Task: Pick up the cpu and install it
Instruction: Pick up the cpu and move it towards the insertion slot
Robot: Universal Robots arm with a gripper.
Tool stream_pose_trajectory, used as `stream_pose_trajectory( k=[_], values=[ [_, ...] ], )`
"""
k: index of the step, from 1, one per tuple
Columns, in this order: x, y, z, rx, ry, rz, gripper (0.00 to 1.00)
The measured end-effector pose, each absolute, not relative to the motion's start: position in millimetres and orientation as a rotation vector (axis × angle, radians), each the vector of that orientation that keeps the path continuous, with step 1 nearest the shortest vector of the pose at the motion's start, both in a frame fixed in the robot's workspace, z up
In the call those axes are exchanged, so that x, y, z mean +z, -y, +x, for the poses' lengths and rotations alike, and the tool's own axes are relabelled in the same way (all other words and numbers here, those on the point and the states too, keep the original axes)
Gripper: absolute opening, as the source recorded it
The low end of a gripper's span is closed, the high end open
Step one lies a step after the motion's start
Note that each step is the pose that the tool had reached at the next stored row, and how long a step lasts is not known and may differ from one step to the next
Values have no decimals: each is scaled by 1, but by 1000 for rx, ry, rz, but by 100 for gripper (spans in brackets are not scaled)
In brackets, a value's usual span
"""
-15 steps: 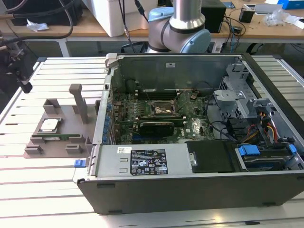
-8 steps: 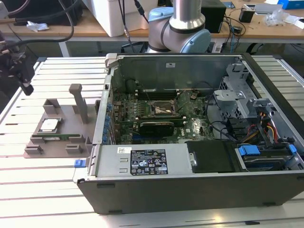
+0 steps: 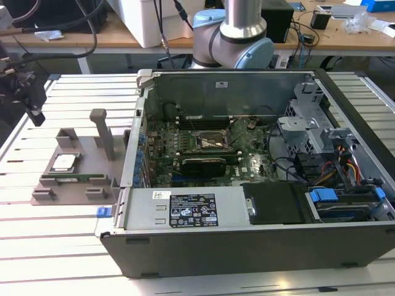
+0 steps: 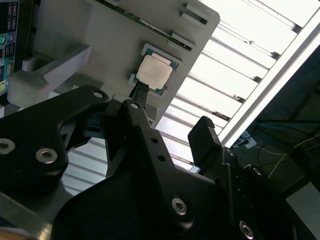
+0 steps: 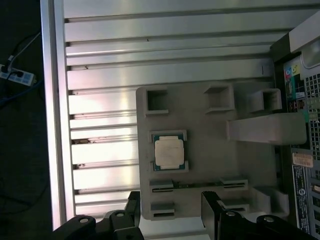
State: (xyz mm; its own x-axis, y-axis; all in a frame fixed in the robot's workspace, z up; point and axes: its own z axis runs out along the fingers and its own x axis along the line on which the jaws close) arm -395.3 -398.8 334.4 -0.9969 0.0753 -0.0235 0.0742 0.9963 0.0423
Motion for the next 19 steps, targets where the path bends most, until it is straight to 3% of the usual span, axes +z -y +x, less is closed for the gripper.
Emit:
stream_pose_trajectory(
  k=[19],
  values=[
    [316,399,-395,65,-3114,117,60]
  ],
)
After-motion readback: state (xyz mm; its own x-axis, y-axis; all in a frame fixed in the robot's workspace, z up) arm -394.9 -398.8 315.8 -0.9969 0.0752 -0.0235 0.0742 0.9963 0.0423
